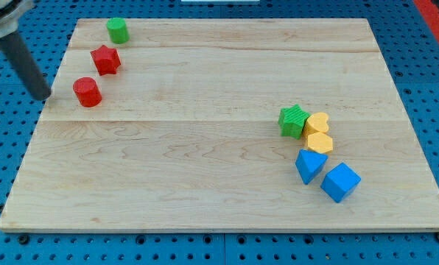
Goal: Push the red circle into the group of blocks
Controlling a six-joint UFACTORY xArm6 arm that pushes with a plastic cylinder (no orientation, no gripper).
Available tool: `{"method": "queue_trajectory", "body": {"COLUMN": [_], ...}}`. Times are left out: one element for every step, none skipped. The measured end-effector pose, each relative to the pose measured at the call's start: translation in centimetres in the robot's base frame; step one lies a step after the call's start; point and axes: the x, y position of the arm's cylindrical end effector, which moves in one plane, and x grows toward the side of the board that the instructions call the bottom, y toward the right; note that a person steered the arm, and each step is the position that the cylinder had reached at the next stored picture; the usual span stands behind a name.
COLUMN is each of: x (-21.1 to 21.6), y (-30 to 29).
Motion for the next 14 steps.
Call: {"method": "queue_trajectory", "body": {"x": [-1.8, 0.7, 1.2, 2.9, 3.3, 3.6, 5.5, 7.1, 7.4, 7.5, 7.5, 7.9, 9.3, 10.0], "y": [5.2, 9.0, 3.5, 9.3, 16.0, 12.4, 13.7, 19.9, 23.1, 26.1, 24.9, 21.5, 23.8, 29.9]}}
